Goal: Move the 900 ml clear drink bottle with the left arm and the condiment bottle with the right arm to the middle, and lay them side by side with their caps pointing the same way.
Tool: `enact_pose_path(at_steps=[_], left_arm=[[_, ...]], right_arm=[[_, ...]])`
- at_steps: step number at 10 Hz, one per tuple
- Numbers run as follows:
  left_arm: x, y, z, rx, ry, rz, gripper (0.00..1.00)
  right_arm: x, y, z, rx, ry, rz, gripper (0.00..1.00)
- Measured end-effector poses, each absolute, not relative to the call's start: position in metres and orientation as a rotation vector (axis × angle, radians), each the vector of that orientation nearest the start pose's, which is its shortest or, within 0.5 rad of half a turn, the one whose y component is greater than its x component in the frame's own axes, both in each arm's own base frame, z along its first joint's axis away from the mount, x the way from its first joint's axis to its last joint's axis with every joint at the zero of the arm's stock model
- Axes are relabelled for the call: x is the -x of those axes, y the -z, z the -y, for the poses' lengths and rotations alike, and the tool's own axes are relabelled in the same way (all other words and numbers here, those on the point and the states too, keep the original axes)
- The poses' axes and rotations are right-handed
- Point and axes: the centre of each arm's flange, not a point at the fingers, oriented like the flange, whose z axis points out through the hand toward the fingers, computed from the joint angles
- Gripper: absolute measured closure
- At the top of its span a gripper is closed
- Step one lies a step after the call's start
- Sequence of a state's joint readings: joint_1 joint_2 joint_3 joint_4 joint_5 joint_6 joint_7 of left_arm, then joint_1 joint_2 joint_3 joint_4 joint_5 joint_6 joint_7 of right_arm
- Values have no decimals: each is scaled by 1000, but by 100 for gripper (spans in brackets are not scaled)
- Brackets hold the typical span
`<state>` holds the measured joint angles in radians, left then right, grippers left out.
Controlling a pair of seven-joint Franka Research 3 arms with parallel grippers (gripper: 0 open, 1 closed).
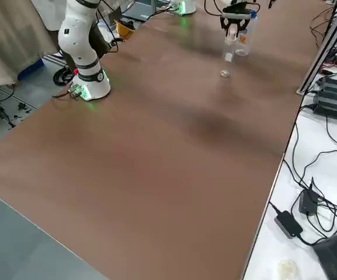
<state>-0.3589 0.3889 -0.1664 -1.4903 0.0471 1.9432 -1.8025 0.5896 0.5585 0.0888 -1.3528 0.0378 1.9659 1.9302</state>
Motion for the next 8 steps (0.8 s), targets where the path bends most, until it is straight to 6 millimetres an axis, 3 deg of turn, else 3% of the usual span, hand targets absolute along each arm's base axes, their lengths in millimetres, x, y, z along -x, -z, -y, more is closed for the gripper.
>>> enact_pose_path(at_steps=[2, 3, 5, 8], left_arm=[[-590, -467, 320, 2704, -1, 1654, 0], [-586, -468, 320, 2782, -14, 1482, 0], [-578, -464, 320, 2913, -43, 1137, 0], [-574, -450, 317, 3036, -81, 678, 0]], right_arm=[[-568, -407, -444, 2457, -100, -1825, 8], [-568, -408, -445, 2477, -99, -1793, 2], [-569, -412, -445, 2581, -85, -1619, 1], [-565, -434, -446, 2817, -44, -1111, 1]])
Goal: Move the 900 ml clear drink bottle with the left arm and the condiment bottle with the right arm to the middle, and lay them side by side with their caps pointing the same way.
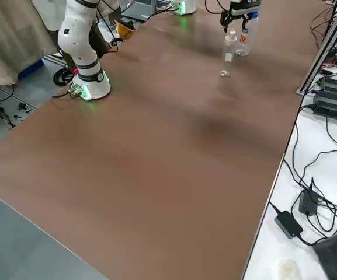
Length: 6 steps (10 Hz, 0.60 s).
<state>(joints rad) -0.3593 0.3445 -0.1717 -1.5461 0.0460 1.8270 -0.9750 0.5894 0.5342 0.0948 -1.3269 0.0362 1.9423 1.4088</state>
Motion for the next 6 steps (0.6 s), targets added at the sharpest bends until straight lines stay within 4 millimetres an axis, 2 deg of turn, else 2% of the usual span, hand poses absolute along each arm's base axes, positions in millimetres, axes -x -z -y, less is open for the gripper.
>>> enact_pose_path(at_steps=[3, 6], left_arm=[[-575, -440, 309, 3094, -117, 317, 0], [-581, -438, 296, 3130, -140, -30, 0]], right_arm=[[-556, -445, -453, 2981, 21, -546, 1], [-543, -457, -465, 3031, 72, -35, 1]])
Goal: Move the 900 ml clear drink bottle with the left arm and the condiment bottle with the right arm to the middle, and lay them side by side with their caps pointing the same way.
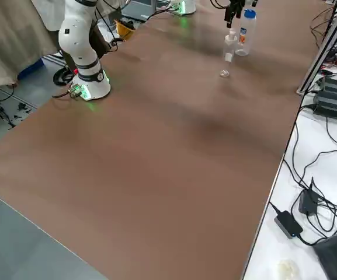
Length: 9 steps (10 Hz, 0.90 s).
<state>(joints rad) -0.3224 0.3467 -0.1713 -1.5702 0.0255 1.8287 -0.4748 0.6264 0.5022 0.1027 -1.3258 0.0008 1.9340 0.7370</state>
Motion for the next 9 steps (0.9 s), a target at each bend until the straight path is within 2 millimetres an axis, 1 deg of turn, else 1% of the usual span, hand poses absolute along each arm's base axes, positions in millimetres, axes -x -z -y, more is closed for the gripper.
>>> enact_pose_path(at_steps=[2, 4, 5, 7, 9], left_arm=[[-577, -438, 303, 3138, -143, -84, 0], [-572, -437, 315, 3154, -150, -108, 0], [-572, -435, 321, 3163, -132, -119, 0], [-574, -425, 329, 3176, -120, -135, 0], [-577, -415, 331, 3180, -120, -134, 0]], right_arm=[[-543, -457, -465, 3047, 120, 315, 1], [-545, -457, -464, 3017, 140, 626, 1], [-545, -457, -463, 2984, 147, 801, 1], [-547, -456, -461, 2890, 157, 1133, 1], [-548, -456, -460, 2754, 168, 1493, 1]])
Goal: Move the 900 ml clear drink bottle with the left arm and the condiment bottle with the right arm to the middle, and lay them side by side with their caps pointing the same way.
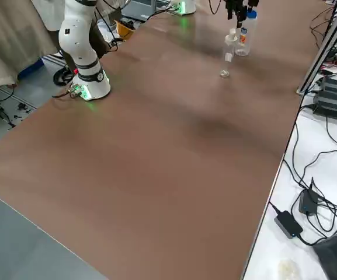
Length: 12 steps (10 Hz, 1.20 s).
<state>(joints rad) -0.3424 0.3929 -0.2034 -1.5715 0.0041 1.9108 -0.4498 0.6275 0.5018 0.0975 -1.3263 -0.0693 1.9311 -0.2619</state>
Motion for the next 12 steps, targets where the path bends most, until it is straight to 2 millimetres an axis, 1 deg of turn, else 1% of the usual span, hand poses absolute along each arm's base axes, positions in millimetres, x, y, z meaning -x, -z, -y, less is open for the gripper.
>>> enact_pose_path(at_steps=[2, 3, 5, 7, 8, 9, 12], left_arm=[[-578, -408, 333, 3180, -127, -138, 0], [-577, -406, 334, 3179, -132, -141, 0], [-577, -403, 336, 3177, -138, -143, 0], [-577, -403, 337, 3177, -138, -147, 0], [-575, -402, 339, 3176, -140, -154, 0], [-574, -400, 343, 3176, -140, -163, 0], [-573, -398, 345, 3177, -140, -168, 4]], right_arm=[[-547, -456, -460, 2589, 166, 1792, 1], [-547, -455, -460, 2512, 164, 1907, 1], [-547, -453, -460, 2358, 156, 2107, 1], [-546, -446, -463, 2211, 137, 2268, 3], [-546, -441, -463, 2144, 124, 2334, 3], [-547, -435, -463, 2112, 108, 2363, 3], [-550, -398, -466, 2072, 32, 2389, 7]])
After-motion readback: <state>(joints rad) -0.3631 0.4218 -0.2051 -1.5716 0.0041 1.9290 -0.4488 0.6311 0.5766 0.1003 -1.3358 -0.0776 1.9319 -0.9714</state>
